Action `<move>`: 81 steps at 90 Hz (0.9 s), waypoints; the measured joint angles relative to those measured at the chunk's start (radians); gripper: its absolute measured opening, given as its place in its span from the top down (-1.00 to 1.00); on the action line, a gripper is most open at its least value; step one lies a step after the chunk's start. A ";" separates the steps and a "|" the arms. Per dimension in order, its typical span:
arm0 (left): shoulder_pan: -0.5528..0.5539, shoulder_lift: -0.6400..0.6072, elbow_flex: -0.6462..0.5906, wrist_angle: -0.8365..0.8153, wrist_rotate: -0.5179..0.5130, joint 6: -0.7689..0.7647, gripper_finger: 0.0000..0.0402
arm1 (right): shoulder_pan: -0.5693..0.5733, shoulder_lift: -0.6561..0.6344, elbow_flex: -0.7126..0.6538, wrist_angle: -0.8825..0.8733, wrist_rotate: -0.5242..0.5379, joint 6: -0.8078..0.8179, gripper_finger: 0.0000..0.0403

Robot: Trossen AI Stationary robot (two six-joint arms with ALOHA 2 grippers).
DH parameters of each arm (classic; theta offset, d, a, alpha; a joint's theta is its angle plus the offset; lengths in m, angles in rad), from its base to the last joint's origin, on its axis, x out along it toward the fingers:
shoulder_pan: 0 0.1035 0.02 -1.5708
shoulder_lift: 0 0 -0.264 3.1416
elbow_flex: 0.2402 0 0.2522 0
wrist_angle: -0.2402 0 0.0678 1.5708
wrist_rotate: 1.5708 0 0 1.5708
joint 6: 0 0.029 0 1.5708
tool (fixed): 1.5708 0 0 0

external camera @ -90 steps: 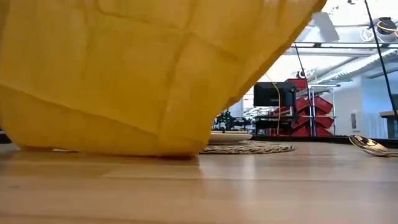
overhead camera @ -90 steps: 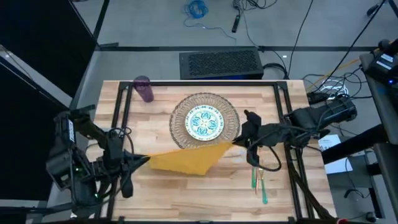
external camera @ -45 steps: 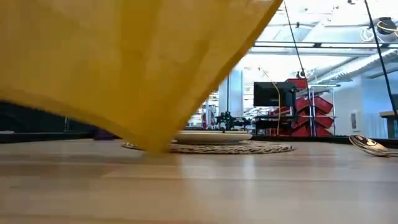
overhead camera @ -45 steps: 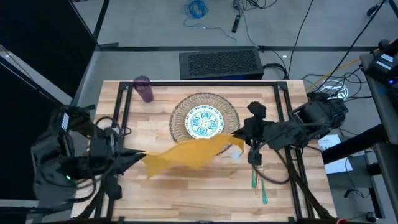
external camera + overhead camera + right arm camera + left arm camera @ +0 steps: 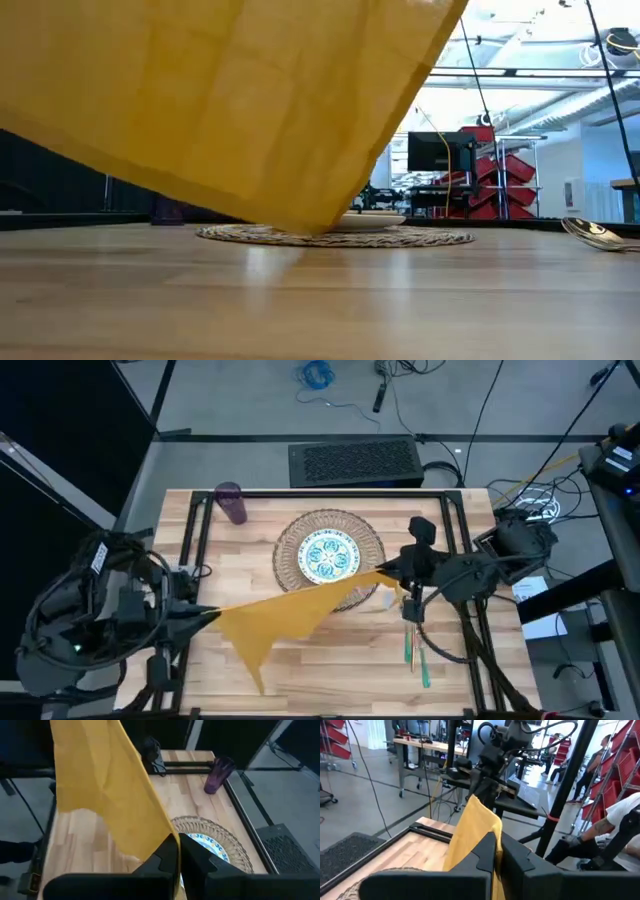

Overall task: Set table place
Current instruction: Fold the yellow table napkin

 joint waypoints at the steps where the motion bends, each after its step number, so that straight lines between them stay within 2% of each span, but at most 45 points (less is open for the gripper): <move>1: -0.001 0.000 0.000 0.005 -0.005 0.003 1.00 | 0.002 -0.001 0.000 0.005 0.001 -0.002 1.00; 28: -0.061 0.026 0.000 0.070 -0.046 0.004 1.00 | 0.128 -0.013 0.000 0.186 0.039 -0.075 1.00; 48: -0.108 0.087 0.000 0.140 -0.081 0.005 1.00 | 0.250 0.001 0.000 0.159 0.168 -0.003 1.00; 56: -0.129 0.111 0.000 0.168 -0.114 0.008 1.00 | 0.291 0.008 0.000 0.161 0.182 0.025 1.00; 64: -0.142 0.137 0.000 0.270 -0.152 0.087 1.00 | 0.326 0.014 0.000 0.187 0.186 0.031 1.00; 74: -0.161 0.168 0.000 0.455 -0.212 0.286 1.00 | 0.349 0.021 0.000 0.215 0.188 0.013 1.00; 81: -0.168 0.174 0.000 0.554 -0.216 0.405 1.00 | 0.348 0.021 0.000 0.211 0.191 0.004 1.00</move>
